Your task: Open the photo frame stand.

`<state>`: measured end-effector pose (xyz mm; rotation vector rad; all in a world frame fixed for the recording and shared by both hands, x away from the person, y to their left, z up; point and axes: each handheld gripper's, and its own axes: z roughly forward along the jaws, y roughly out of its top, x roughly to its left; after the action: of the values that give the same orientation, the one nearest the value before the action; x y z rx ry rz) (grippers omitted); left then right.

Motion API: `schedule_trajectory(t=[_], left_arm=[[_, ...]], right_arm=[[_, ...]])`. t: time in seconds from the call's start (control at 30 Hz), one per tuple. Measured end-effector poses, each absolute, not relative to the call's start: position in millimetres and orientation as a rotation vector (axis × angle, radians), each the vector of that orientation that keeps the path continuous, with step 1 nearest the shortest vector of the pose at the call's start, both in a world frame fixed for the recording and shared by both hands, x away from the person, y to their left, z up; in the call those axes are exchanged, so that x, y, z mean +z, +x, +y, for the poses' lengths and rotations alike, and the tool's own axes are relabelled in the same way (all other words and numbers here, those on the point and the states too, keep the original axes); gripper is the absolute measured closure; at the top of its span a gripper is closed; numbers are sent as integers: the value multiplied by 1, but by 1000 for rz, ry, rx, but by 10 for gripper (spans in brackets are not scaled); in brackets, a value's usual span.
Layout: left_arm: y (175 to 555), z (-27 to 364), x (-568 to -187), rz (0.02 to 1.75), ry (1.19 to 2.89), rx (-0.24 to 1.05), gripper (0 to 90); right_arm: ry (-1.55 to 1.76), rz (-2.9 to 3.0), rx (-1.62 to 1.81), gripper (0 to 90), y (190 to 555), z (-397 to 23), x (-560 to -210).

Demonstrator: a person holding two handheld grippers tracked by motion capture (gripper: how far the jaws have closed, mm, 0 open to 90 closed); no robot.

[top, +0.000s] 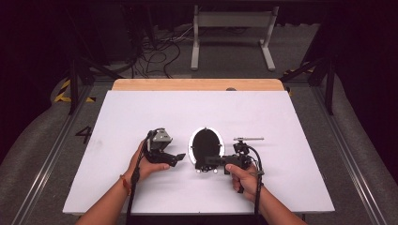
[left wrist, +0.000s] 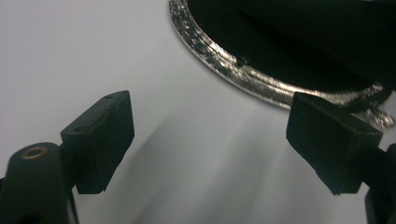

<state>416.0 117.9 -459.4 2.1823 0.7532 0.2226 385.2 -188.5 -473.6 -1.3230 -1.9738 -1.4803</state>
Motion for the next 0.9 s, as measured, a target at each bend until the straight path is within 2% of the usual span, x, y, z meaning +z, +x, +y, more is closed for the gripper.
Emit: schedule_trajectory(t=[0.7, 0.9], left_arm=[[428, 94, -459, 655, 2111, 51, 181], [428, 95, -461, 641, 2097, -7, 232]], right_arm=[[-1113, -2303, -1604, 599, 370, -180, -460], [-1076, -2361, -1608, 601, 366, -178, -457]])
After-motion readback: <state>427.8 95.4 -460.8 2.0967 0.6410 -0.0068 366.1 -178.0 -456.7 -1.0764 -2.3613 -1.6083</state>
